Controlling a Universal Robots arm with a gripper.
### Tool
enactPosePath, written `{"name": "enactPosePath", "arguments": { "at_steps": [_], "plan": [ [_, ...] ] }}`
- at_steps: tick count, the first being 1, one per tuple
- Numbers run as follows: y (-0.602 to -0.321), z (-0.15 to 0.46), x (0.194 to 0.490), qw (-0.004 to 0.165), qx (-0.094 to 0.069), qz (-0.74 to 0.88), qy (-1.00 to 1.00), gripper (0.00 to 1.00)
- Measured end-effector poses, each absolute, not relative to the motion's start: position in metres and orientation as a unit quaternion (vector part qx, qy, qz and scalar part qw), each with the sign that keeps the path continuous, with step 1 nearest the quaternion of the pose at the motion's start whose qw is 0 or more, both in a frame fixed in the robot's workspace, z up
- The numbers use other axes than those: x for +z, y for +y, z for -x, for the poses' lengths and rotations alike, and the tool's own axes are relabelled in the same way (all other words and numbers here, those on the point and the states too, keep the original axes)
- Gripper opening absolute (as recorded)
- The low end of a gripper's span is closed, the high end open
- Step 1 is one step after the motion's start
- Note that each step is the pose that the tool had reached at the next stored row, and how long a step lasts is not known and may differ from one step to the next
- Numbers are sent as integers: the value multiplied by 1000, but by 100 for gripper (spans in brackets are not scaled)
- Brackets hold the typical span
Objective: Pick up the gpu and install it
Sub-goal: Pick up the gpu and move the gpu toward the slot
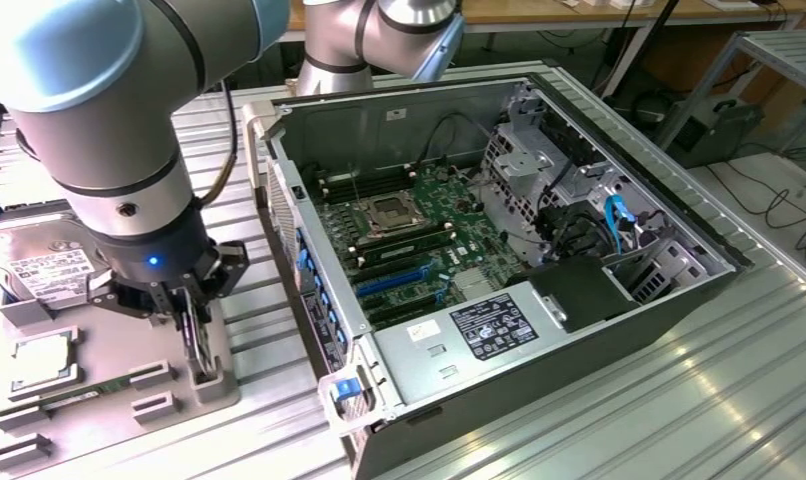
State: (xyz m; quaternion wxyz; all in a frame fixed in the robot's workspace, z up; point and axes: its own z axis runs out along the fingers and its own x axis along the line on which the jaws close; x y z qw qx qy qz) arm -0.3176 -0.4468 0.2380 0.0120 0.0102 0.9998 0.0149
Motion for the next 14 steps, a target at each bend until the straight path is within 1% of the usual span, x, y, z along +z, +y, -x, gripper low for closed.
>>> {"name": "enactPosePath", "arguments": {
  "at_steps": [14],
  "plan": [
    [-447,318,268,12,15,-10,1000,27]
  ]
}}
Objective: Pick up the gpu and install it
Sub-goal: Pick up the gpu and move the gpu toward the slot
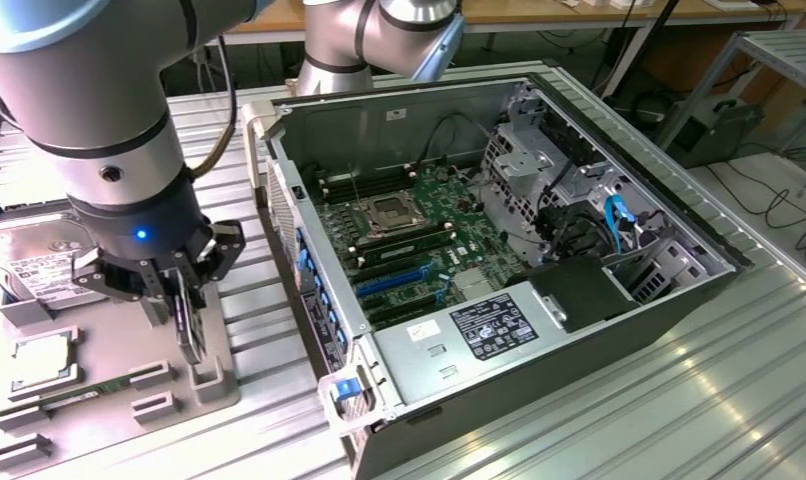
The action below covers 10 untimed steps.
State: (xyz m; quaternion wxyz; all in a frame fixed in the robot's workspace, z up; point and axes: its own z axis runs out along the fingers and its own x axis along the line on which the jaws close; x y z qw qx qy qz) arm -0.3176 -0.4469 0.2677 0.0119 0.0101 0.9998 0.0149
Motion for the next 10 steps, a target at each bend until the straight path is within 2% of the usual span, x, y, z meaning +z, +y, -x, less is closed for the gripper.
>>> {"name": "enactPosePath", "arguments": {
  "at_steps": [10],
  "plan": [
    [-447,318,283,12,15,-10,1000,27]
  ]
}}
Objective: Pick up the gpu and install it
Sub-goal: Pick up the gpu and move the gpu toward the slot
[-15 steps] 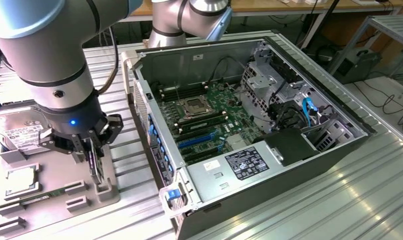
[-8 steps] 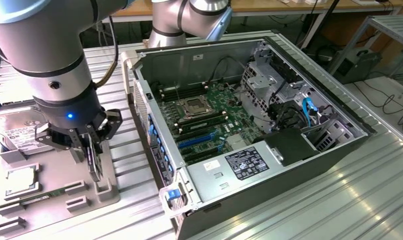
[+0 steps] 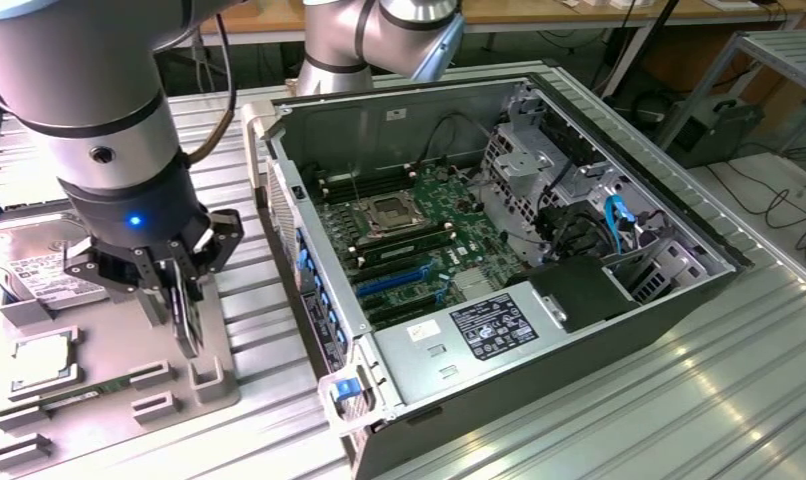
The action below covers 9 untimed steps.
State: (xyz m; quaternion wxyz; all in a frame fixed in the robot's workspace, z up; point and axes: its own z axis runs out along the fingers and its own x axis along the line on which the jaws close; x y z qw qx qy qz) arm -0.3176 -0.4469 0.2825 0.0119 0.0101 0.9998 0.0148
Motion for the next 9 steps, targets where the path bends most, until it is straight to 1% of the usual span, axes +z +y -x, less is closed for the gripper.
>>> {"name": "enactPosePath", "arguments": {
  "at_steps": [9],
  "plan": [
    [-447,318,297,12,15,-10,1000,27]
  ]
}}
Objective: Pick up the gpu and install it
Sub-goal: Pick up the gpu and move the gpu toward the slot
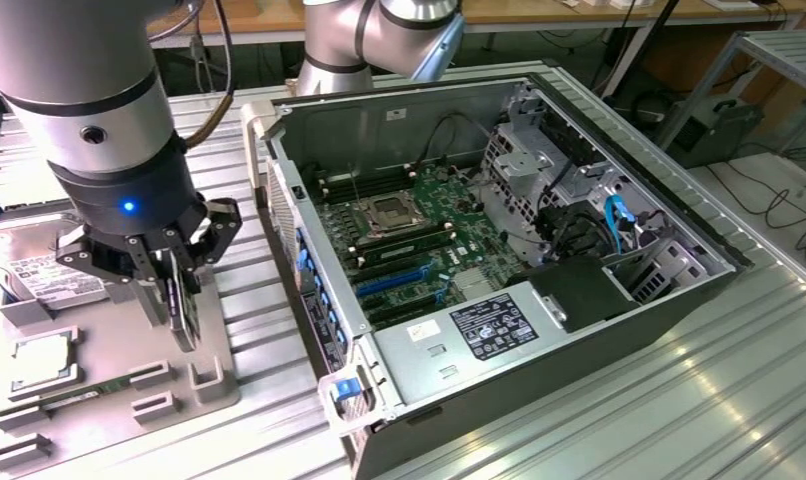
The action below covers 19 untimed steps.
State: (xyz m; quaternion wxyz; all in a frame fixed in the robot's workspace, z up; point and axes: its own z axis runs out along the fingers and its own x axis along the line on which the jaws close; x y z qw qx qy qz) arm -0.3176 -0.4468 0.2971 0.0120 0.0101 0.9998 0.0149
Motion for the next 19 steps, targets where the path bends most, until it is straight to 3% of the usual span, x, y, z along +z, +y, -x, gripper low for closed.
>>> {"name": "enactPosePath", "arguments": {
  "at_steps": [19],
  "plan": [
    [-447,318,335,12,15,-10,1000,27]
  ]
}}
